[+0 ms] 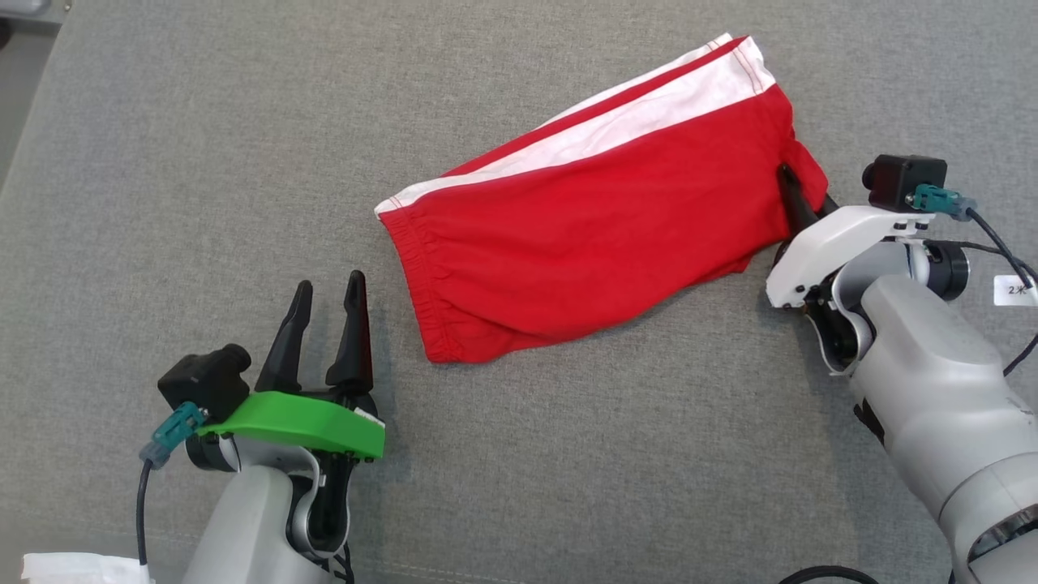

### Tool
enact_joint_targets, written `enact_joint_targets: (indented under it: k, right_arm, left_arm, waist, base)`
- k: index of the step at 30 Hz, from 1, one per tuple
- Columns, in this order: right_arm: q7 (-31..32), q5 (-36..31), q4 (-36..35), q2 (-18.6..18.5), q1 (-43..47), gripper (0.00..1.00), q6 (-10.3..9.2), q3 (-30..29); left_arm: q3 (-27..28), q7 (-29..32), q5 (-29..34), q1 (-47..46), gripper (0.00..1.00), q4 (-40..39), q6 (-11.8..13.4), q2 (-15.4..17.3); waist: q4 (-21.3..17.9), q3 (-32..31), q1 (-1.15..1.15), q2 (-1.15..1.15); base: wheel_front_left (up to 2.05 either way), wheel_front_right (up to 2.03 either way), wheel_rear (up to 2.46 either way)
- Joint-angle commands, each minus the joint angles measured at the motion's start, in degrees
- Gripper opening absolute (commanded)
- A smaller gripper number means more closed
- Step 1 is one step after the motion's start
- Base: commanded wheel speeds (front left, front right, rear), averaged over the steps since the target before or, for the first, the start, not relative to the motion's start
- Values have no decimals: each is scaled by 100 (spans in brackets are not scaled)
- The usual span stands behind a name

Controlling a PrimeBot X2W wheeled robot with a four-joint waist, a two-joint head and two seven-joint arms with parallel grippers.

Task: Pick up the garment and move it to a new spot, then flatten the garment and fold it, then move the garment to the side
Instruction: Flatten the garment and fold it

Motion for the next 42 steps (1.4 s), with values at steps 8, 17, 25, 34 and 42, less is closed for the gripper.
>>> enact_joint_targets:
  k: [8, 17, 25, 34, 42]
  right_arm:
    - [20, 582, -725, 187, 737, 0, -9, -285]
    - [18, 652, -1428, 303, 1751, 0, -9, -966]
    - [17, 491, -1699, 463, 2812, 0, -9, -1529]
    - [17, -23, -2229, 564, 2906, 0, -7, -1556]
    - [17, -330, -2764, 744, 2388, 0, -6, -284]
  left_arm:
    - [149, 4, 260, 274, 100, 109, 9, 23]
    - [332, 5, 462, 717, 100, 205, 10, 23]
    - [435, 4, 597, 1222, 100, 251, 9, 23]
    - [361, 4, 635, 1409, 100, 248, 9, 23]
    - [246, 4, 456, 1267, 100, 269, 9, 22]
  waist:
    - [-385, -560, 0, 0]
    - [-702, -1325, 0, 0]
    - [-887, -1905, 0, 0]
    - [-887, -1979, 0, 0]
    - [-702, -1909, 0, 0]
  base:
    - [0, 0, 0]
    - [0, 0, 0]
    - [0, 0, 0]
    - [0, 0, 0]
    - [0, 0, 0]
